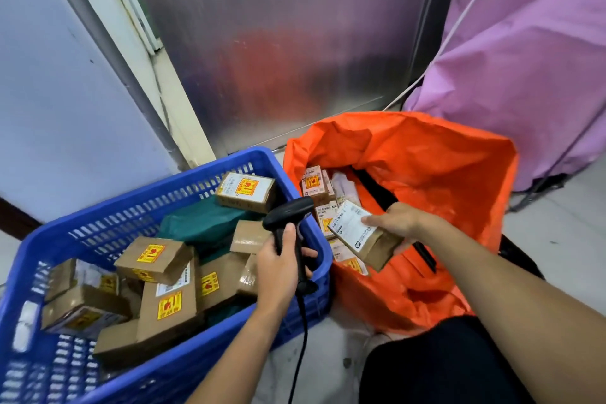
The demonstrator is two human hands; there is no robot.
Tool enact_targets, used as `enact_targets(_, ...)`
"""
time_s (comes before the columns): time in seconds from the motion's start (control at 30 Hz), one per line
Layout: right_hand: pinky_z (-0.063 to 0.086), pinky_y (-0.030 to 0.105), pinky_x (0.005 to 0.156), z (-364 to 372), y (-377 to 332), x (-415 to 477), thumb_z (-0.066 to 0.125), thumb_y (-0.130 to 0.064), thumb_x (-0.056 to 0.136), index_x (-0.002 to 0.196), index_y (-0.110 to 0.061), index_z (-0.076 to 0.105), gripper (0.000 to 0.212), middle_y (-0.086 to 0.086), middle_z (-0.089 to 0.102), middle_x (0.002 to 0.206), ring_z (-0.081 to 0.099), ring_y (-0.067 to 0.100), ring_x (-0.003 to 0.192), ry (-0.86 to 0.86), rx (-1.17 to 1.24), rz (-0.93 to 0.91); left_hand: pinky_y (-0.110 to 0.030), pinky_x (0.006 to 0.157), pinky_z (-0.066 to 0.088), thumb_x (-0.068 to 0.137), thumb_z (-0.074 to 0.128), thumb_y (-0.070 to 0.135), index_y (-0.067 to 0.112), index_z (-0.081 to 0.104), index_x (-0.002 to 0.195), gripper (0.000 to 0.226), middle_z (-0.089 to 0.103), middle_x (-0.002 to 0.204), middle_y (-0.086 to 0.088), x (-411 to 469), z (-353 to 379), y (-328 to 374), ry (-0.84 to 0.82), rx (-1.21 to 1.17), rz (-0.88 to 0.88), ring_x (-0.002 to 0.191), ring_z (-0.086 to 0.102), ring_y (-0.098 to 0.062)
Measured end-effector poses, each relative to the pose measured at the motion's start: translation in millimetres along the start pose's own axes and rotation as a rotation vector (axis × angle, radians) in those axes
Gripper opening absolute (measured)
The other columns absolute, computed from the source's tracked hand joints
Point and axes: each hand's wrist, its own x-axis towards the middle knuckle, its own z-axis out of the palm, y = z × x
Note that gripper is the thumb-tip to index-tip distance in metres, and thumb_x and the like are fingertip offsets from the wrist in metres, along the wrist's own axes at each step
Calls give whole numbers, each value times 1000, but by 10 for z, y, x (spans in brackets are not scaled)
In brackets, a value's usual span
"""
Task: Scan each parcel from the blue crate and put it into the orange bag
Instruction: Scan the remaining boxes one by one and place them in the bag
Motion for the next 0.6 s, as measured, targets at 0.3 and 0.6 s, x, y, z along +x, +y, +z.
enact_targets(0.3,58,26,50,244,554,634,76,-8,87,102,5,65,22,9,62,86,61,13,75,121,342,89,-60,53,59,108,46,47,8,64,93,45,71,63,-11,190,197,-277,133,102,61,54,69,-35)
enact_targets(0.6,50,28,56,763,570,1448,65,-38,97,110,-12,67,29,6,70,91,68,23,69,70,528,74,-59,82,60,82,34,94,29,67,103,76,77,88,-2,433,315,-592,209,200,97,89,74,-32)
